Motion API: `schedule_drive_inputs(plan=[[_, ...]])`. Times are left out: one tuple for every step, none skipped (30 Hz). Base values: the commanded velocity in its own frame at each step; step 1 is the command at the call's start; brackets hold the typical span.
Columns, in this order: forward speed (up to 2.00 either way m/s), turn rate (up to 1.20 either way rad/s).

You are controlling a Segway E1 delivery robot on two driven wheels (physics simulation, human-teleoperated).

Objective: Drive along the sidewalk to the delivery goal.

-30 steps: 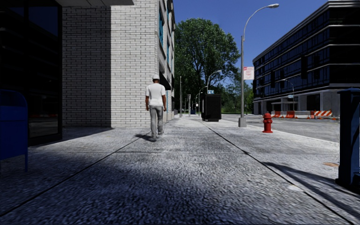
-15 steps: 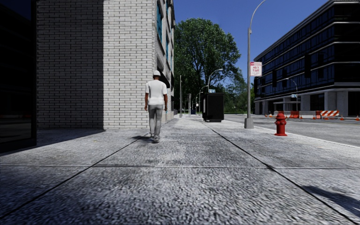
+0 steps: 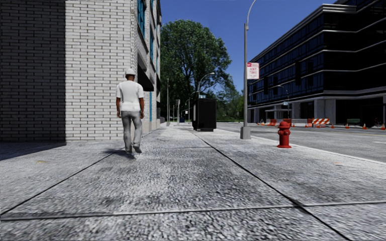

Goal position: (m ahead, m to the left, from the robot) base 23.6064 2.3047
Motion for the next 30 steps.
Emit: schedule_drive_inputs(plan=[[1.86, 0.00], [1.86, 0.00], [1.86, 0.00], [1.86, 0.00], [1.86, 0.00], [1.86, 0.00], [1.86, 0.00], [1.85, 0.00], [1.85, 0.00], [1.85, 0.00], [1.85, 0.00], [1.85, 0.00], [1.85, 0.00], [1.85, 0.00], [1.85, 0.00], [2.00, 0.00], [2.00, 0.00], [2.00, 0.00], [2.00, 0.00], [2.00, 0.00], [2.00, 0.00], [2.00, 0.00], [2.00, 0.00], [2.00, 0.00], [2.00, 0.00], [2.00, 0.00], [2.00, 0.00], [2.00, 0.00], [2.00, 0.00], [2.00, 0.00]])
